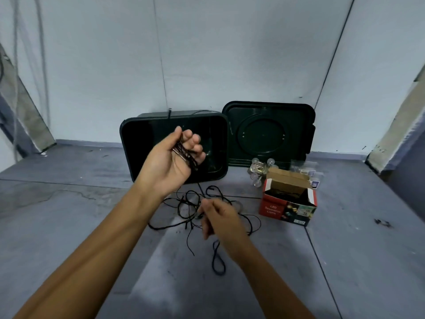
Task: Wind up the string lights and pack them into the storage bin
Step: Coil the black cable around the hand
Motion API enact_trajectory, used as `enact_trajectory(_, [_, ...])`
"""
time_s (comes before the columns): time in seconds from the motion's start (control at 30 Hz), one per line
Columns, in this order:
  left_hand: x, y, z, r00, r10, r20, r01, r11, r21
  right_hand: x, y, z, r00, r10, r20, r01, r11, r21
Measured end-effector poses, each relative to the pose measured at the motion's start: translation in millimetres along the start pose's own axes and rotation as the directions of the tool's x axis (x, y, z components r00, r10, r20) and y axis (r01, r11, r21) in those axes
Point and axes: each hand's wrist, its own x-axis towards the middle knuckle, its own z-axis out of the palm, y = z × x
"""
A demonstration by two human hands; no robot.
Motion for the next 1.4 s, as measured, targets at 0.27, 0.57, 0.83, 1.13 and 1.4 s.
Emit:
enact_trajectory(0.27, [4, -26, -24, 0.988, -0.051, -0.145, 0.121, 0.841, 0.528, -15, -40, -9, 0.974, -0.208, 0.090, 0.225, 0.852, -0.472])
enact_trajectory(0.57, [-37, -57, -13, 0.843, -0.525, 0.119, 0.335, 0.686, 0.646, 39, -84, -40, 0.959, -0.279, -0.053, 0.253, 0.924, -0.287])
enact_trajectory(0.83, [-33, -37, -12, 0.896, -0.351, 0.273, 0.258, 0.910, 0.324, 34, -40, -26, 0.995, 0.017, 0.094, -0.029, 0.991, 0.132])
enact_trajectory(1.13, [-13, -20, -5, 0.995, -0.094, 0.038, 0.089, 0.989, 0.119, 7, -11, -7, 0.996, -0.045, 0.079, 0.036, 0.993, 0.115])
enact_trajectory(1.4, [-9, -22, -20, 0.993, -0.091, -0.068, 0.110, 0.921, 0.374, -8, -21, -11, 0.999, 0.032, -0.020, -0.030, 0.998, 0.059])
